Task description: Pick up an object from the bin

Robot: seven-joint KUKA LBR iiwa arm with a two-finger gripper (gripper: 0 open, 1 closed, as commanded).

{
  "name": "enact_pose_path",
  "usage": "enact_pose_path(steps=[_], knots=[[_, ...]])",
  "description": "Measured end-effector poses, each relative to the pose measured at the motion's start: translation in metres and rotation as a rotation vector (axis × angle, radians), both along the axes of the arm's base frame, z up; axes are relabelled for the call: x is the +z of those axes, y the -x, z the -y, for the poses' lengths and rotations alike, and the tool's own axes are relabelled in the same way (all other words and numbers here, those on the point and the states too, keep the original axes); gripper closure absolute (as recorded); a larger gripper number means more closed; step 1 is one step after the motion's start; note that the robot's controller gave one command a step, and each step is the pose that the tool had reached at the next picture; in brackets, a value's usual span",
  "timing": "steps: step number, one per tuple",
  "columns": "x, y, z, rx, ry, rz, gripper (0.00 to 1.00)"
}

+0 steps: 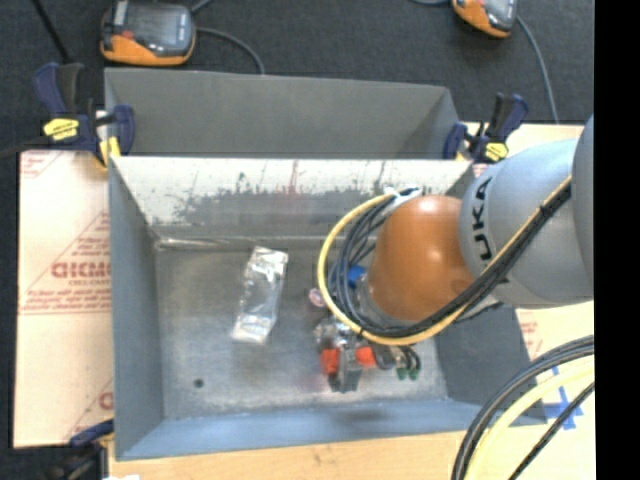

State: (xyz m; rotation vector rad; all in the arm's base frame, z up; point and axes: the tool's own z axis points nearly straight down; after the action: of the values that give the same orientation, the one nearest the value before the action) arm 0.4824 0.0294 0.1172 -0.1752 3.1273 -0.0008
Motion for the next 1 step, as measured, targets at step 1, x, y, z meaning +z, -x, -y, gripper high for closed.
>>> enact_pose_path(steps=[1], knots=[[0.0079, -0.0017, 0.001, -0.002, 0.0, 0.002, 1.0]])
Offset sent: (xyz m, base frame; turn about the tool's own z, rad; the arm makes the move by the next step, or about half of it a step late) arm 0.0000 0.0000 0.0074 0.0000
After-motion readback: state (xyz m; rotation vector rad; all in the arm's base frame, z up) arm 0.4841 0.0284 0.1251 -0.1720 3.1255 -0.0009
